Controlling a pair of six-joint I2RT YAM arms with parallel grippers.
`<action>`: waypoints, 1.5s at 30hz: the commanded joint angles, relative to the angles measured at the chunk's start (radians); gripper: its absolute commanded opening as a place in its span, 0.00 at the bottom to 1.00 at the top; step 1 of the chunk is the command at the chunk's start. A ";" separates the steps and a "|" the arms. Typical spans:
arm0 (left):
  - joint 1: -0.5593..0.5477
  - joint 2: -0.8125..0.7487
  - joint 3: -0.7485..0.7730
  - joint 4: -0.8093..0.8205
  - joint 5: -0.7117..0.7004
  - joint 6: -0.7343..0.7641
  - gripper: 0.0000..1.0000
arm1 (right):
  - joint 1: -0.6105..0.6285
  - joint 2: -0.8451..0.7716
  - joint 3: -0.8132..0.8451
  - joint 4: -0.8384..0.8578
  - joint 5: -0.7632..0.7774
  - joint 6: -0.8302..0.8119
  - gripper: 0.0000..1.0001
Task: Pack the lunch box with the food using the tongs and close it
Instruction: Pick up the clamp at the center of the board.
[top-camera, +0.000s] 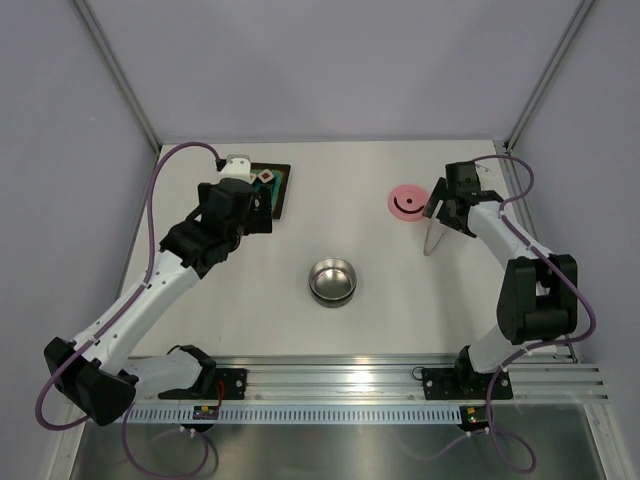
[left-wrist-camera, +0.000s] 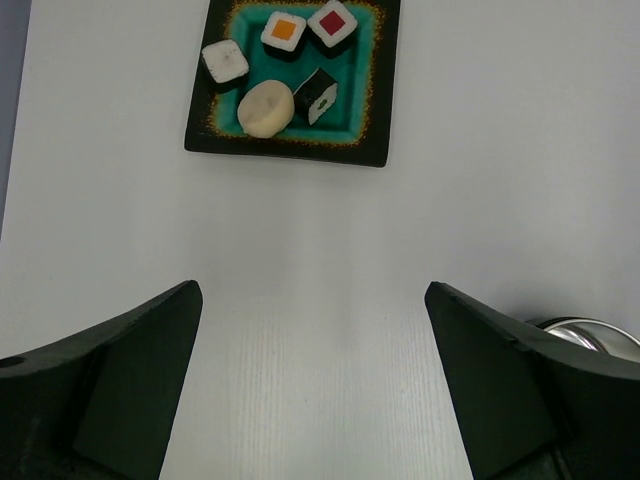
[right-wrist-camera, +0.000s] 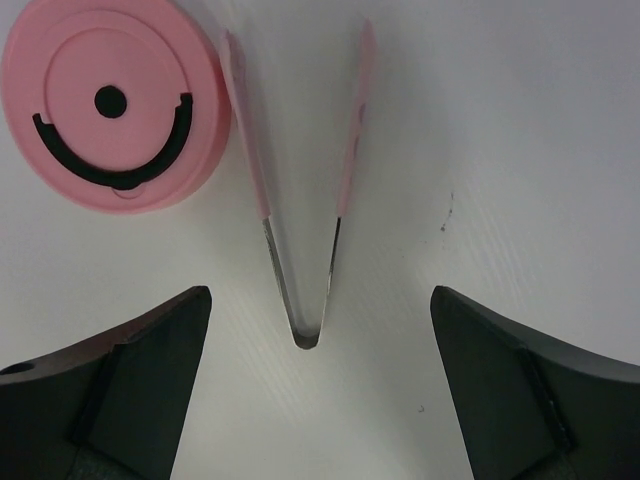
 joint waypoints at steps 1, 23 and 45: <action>0.002 0.000 0.048 0.012 0.015 -0.022 0.99 | 0.001 0.073 0.073 -0.024 -0.073 -0.042 1.00; 0.003 -0.011 0.034 0.000 0.001 -0.045 0.99 | 0.000 0.336 0.100 0.054 -0.127 -0.054 0.32; 0.101 -0.047 0.043 -0.003 -0.007 -0.122 0.99 | 0.382 0.110 0.332 -0.149 -0.084 0.000 0.27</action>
